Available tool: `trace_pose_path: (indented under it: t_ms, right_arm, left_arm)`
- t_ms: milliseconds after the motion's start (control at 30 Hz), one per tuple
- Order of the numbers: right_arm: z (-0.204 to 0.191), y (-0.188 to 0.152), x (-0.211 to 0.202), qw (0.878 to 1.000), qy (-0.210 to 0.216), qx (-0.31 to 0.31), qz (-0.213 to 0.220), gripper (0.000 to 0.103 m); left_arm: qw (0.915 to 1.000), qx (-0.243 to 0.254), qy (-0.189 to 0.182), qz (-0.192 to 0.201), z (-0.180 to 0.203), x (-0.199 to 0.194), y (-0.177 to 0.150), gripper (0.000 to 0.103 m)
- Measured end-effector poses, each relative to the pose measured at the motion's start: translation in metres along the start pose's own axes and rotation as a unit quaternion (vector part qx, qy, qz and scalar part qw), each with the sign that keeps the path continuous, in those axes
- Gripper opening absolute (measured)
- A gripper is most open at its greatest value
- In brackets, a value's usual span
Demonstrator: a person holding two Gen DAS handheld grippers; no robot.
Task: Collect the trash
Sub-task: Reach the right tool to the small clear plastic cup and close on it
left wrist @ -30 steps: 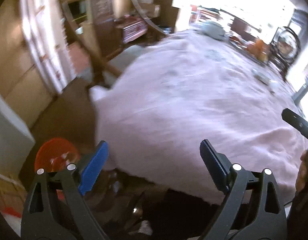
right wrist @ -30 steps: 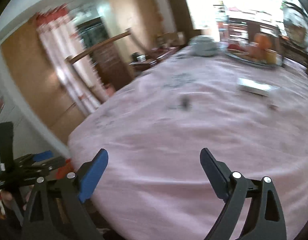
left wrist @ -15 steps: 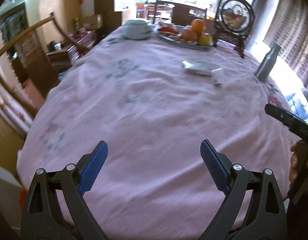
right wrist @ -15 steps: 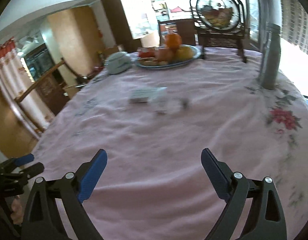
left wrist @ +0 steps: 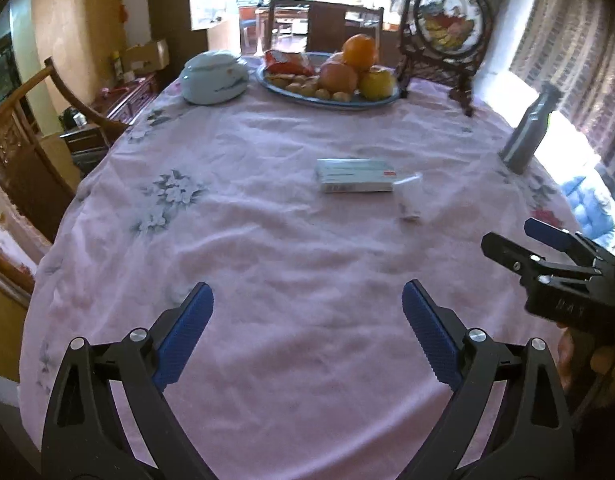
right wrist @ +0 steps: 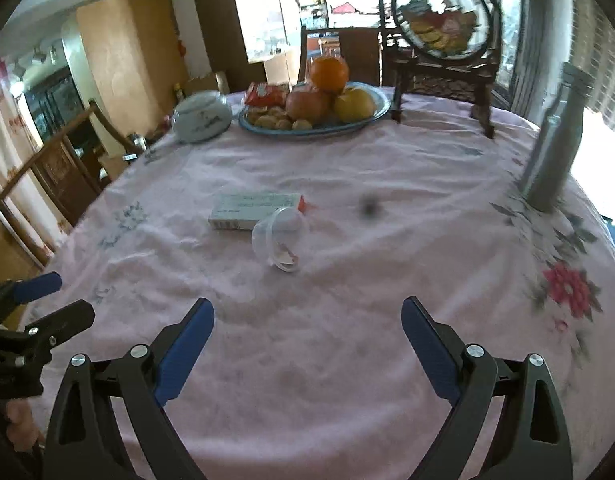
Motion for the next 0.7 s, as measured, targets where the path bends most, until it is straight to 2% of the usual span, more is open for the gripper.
trace_pose_path:
  t_ms: [167,467,633,667,700]
  right_arm:
    - [-0.020,0.014,0.045,1.000,-0.006,-0.013,-0.025,0.092]
    - [-0.040,0.029,0.098,0.997,-0.053,-0.028,-0.051,0.078]
    - [-0.037,0.034,0.114,0.996,-0.062,-0.021,-0.061,0.049]
    - [-0.036,0.036,0.114,0.996,-0.069,-0.021,-0.056,0.034]
    - [-0.032,0.037,0.112,0.996,-0.076,-0.016,-0.054,0.031]
  left_arm:
    - [0.9995,-0.020,-0.013,-0.022,-0.019,0.019,-0.007,0.092]
    - [0.9978,-0.046,-0.022,-0.043,-0.046,0.035,-0.014,0.092]
    - [0.9974,-0.044,-0.024,-0.052,-0.047,0.041,-0.015,0.092]
    - [0.9974,-0.043,-0.023,-0.053,-0.047,0.041,-0.014,0.092]
    - [0.9975,-0.041,-0.022,-0.053,-0.046,0.042,-0.014,0.092]
Point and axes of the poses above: each gripper's, at about its wrist camera, not at the fingertips, and x roughly the way its jaws point, z to its right, y to its top, the point moved 5 cm from there along x, roughly the way its jaws point, and after that the axes turned 3 degrees about -z, right-handed, at the moved point
